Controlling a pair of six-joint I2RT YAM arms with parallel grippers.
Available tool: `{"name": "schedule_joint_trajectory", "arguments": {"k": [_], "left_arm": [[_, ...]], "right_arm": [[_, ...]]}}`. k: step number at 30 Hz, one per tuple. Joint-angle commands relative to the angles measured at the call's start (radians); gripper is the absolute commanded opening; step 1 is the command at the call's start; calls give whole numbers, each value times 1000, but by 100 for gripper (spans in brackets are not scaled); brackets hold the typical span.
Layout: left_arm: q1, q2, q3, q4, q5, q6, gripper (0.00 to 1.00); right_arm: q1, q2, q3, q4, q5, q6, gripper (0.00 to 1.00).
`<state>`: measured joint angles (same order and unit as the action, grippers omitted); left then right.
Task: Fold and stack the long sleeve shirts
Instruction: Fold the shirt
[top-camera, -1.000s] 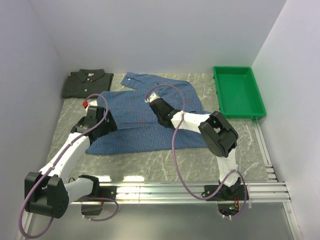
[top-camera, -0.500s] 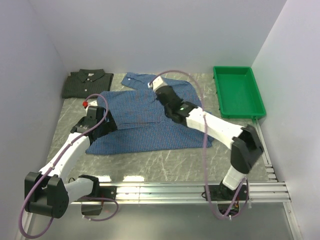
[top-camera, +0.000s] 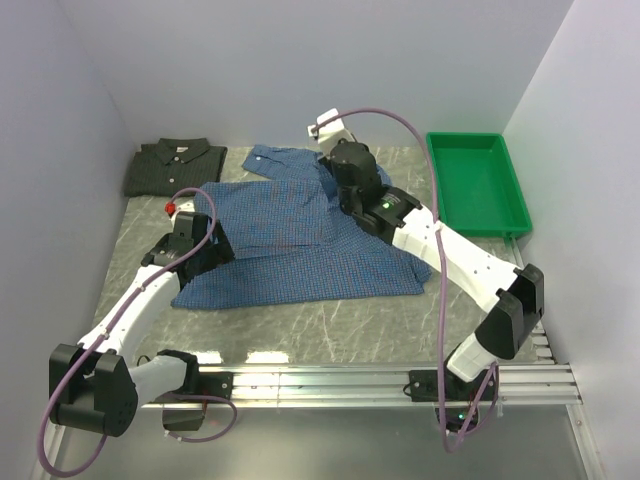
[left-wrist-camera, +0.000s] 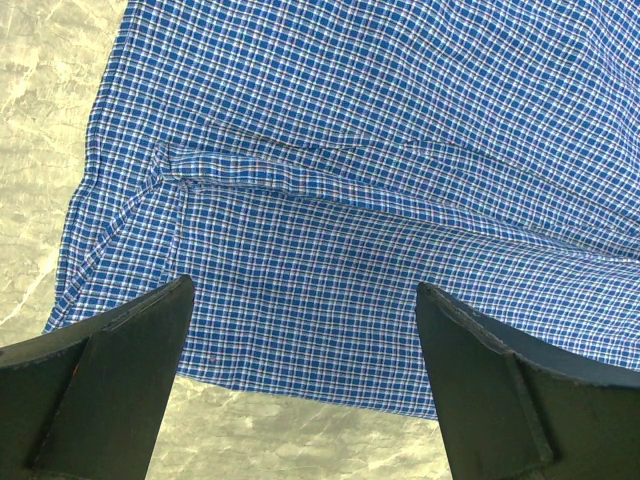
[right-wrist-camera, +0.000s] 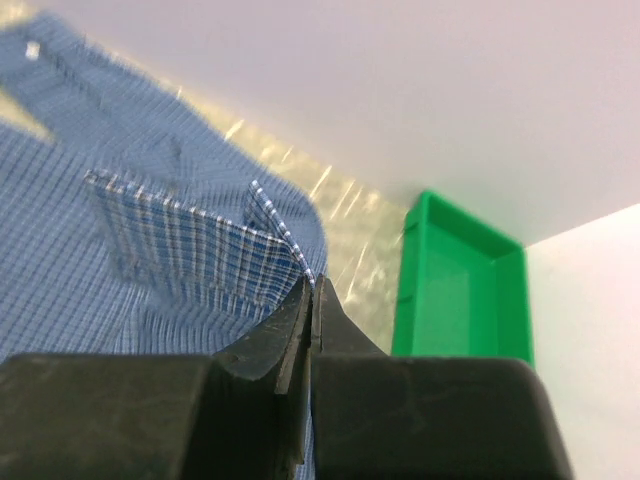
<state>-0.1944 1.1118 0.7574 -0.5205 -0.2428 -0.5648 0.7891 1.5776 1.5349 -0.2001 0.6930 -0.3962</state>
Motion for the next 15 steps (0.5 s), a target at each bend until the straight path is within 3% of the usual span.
{"name": "schedule_joint_trajectory", "arguments": {"k": [1,15], "left_arm": [[-4,0,22,0,-18,-4,99],[-4,23,25,-7,-16,-6,99]], "right_arm": [[-10,30,82,131,56,-64,0],[-111,81,151,81,54,-17,0]]}}
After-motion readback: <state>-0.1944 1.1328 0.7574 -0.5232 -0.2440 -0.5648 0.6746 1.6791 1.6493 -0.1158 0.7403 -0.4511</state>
